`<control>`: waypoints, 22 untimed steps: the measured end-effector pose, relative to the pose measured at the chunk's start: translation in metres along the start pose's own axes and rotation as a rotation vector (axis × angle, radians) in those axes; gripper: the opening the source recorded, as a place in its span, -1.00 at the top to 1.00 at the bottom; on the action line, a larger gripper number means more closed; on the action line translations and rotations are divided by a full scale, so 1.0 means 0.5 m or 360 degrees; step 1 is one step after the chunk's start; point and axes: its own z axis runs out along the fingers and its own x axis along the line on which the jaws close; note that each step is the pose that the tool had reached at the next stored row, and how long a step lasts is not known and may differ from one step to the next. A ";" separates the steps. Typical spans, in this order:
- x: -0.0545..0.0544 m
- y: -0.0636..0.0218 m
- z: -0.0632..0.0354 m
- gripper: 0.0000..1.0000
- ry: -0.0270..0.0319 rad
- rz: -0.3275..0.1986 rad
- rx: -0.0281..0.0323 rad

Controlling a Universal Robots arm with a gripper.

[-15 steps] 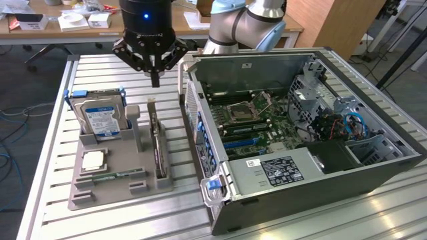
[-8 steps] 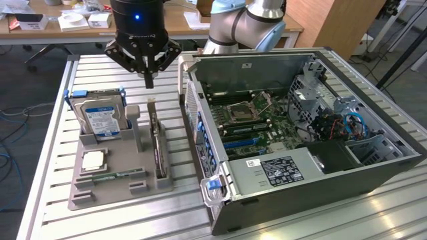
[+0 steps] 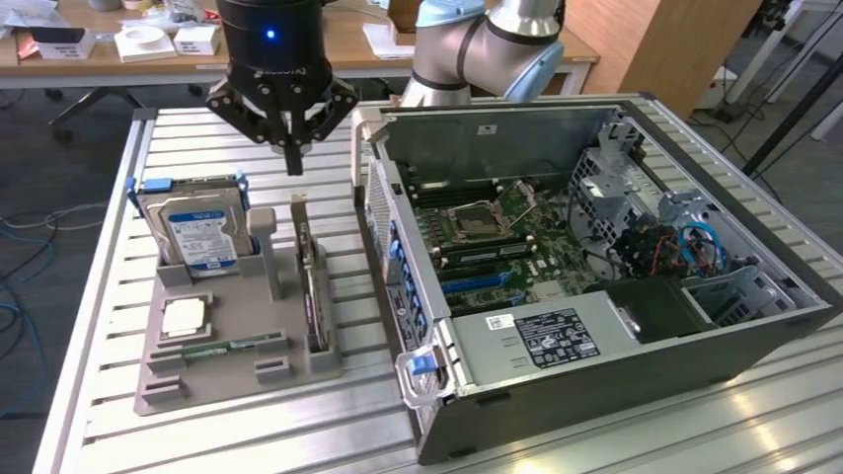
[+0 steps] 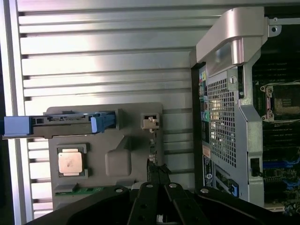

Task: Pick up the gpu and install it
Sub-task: 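Reach for the gpu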

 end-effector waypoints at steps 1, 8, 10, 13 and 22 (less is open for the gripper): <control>0.000 -0.002 0.000 0.80 -0.00001 0.0000 -0.00001; -0.001 -0.021 -0.001 0.80 -0.00001 0.0000 -0.00001; 0.000 -0.027 -0.001 0.80 -0.00002 0.0000 -0.00002; 0.000 -0.037 -0.002 0.80 -0.00001 0.0000 0.00000; 0.002 -0.064 -0.003 0.80 -0.00002 0.0000 -0.00002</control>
